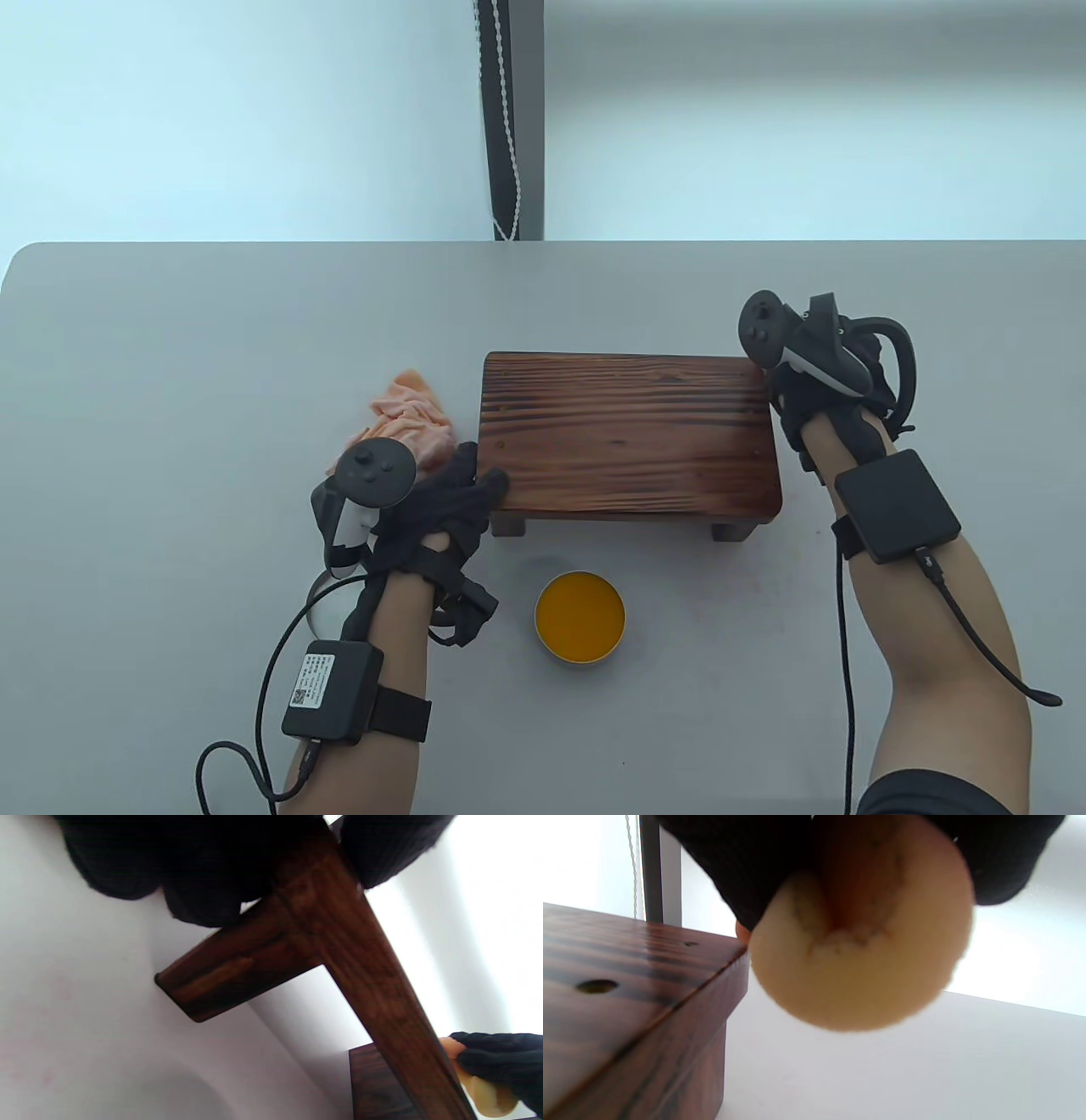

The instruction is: Dip and apply wood wax on stool

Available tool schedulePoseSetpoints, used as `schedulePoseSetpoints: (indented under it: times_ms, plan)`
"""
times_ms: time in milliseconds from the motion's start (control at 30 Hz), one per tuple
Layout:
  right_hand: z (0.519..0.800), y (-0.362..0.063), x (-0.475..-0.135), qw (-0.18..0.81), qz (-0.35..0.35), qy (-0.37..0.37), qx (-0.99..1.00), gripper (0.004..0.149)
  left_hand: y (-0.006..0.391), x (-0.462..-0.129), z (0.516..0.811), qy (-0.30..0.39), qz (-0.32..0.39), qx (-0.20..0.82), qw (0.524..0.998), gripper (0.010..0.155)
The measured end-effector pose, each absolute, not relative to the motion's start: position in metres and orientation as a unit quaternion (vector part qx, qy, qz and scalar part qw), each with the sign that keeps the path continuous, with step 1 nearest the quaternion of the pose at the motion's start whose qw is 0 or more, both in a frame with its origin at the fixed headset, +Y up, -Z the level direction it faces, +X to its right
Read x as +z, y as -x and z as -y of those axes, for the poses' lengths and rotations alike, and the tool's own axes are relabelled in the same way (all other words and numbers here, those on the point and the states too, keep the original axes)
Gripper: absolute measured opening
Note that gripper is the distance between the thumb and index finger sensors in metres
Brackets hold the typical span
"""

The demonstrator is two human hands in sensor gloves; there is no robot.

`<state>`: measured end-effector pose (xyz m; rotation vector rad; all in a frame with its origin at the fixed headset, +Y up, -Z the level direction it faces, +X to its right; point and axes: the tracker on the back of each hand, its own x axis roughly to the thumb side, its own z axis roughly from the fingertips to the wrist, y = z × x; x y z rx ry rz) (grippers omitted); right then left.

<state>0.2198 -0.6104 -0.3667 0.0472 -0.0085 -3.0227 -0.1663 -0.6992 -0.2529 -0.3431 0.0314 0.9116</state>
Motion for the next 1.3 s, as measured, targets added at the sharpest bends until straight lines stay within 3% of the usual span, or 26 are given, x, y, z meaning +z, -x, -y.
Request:
schedulePoseSetpoints:
  times_ms: [133, 267, 467, 633, 767, 900, 1100, 1300]
  plan:
    - [0.589, -0.219, -0.345, 0.054, -0.034, 0.007, -0.998, 0.039, 0.164, -0.246, 0.692, 0.148, 0.005, 0.402, 0.904, 0.085]
    - [0.565, -0.211, -0.302, -0.002, -0.071, 0.062, -0.996, 0.039, 0.168, -0.229, 0.681, 0.120, 0.061, 0.395, 0.909, 0.094]
    - [0.556, -0.188, -0.237, -0.022, -0.095, 0.152, -0.983, 0.039, 0.166, -0.196, 0.667, 0.078, 0.125, 0.353, 0.924, 0.094]
    - [0.579, -0.159, -0.189, -0.027, -0.066, 0.255, -0.964, 0.039, 0.147, -0.164, 0.676, 0.094, 0.184, 0.310, 0.928, 0.093]
    - [0.607, -0.134, -0.168, -0.028, -0.039, 0.306, -0.951, 0.039, 0.128, -0.161, 0.689, 0.134, 0.248, 0.271, 0.920, 0.101]
    - [0.637, -0.110, -0.163, -0.012, -0.001, 0.337, -0.941, 0.039, 0.104, -0.162, 0.702, 0.210, 0.308, 0.247, 0.894, 0.111]
    - [0.670, -0.095, -0.167, -0.041, 0.017, 0.350, -0.936, 0.038, 0.081, -0.168, 0.719, 0.217, 0.326, 0.140, 0.909, 0.118]
    - [0.689, -0.090, -0.166, -0.064, 0.011, 0.368, -0.928, 0.037, 0.071, -0.168, 0.732, 0.208, 0.341, 0.101, 0.911, 0.099]
